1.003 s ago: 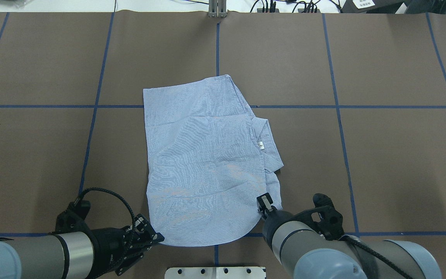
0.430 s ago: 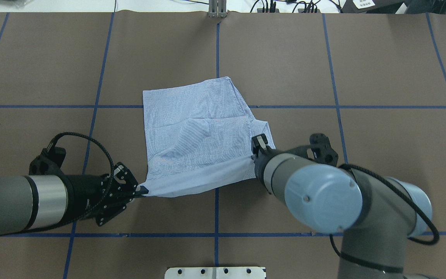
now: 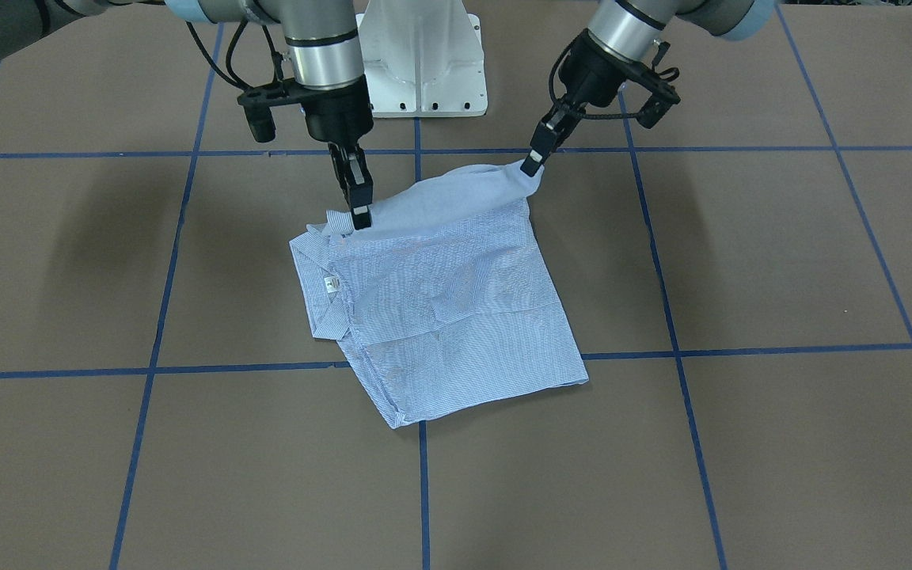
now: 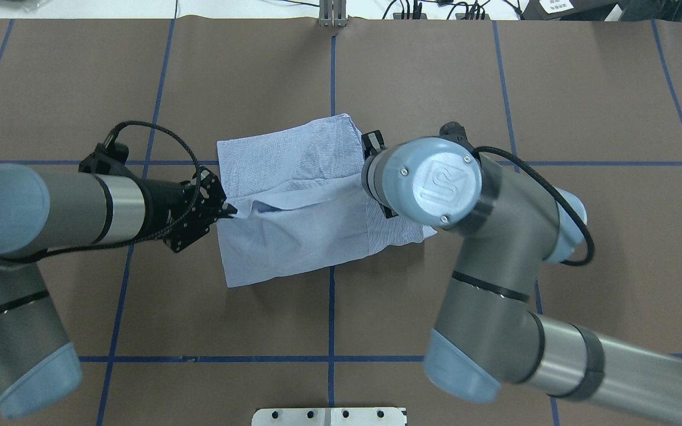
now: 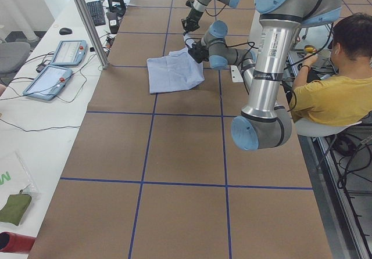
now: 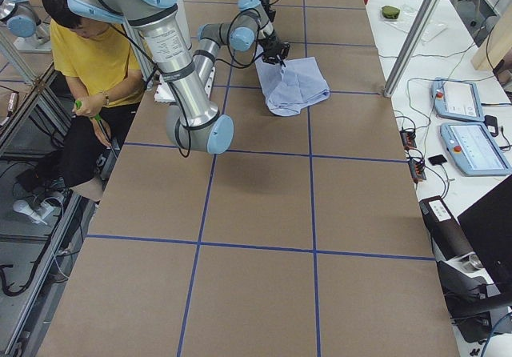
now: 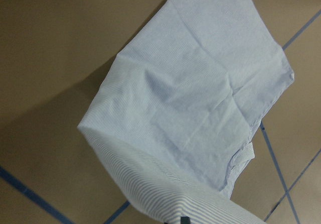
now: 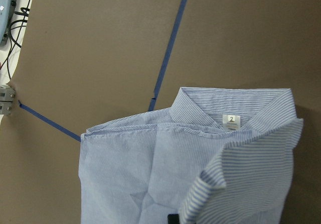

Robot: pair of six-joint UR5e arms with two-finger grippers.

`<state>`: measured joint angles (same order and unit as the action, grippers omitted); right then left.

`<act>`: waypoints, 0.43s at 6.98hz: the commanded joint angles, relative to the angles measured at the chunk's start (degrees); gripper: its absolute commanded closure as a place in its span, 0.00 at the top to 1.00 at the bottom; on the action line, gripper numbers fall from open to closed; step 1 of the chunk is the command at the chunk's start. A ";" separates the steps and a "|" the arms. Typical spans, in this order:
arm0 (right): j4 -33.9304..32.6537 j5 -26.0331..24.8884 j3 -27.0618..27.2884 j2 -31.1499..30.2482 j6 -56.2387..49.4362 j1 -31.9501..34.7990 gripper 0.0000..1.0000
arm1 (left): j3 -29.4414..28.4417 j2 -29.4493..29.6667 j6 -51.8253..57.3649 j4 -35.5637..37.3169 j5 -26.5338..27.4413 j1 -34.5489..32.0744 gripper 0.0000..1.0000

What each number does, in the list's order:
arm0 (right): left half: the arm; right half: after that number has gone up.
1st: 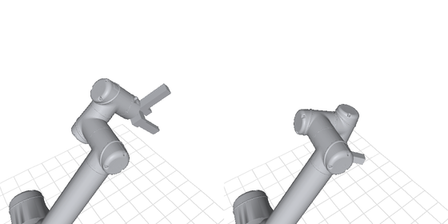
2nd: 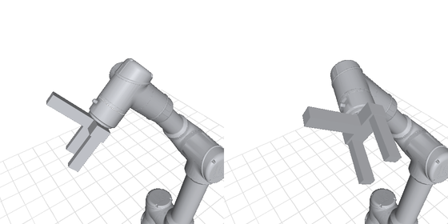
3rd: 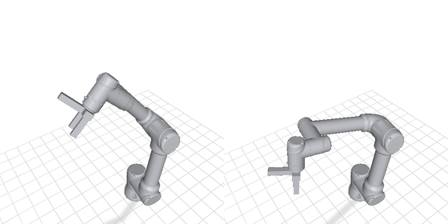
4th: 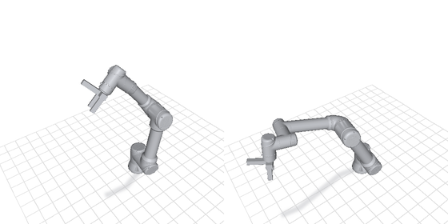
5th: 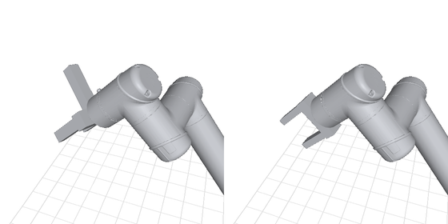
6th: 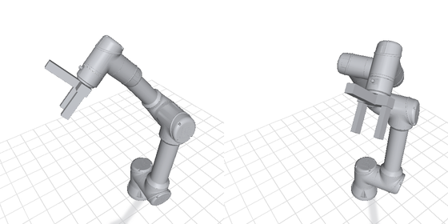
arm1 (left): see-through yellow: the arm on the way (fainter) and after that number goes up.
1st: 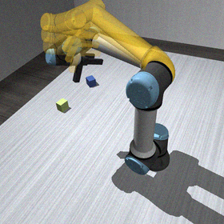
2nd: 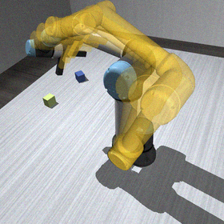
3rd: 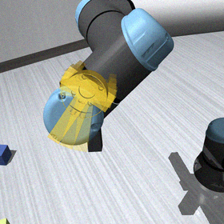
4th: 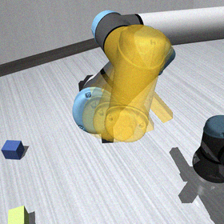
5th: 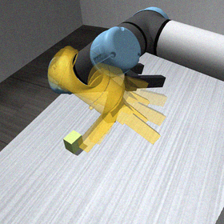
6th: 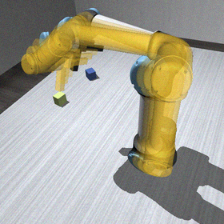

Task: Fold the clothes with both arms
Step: 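Grasp the near hem with both grippers and lift it toward the collar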

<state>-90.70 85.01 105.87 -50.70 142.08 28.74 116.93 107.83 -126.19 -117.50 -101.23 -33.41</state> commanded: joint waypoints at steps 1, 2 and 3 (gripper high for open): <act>8.67 4.54 -15.72 6.37 -4.86 5.69 0.00 | -9.39 5.09 5.05 -0.54 -1.51 -6.47 0.00; 9.39 5.51 -22.13 11.01 -5.58 6.76 0.00 | -13.09 6.59 6.99 -0.71 -1.51 -7.88 0.00; 12.71 5.52 -28.72 14.45 -5.58 7.47 0.00 | -16.96 8.08 9.36 -1.24 -1.51 -9.03 0.00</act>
<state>-81.28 89.97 85.13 -40.67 137.07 34.99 104.65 114.02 -119.55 -118.25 -102.69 -40.75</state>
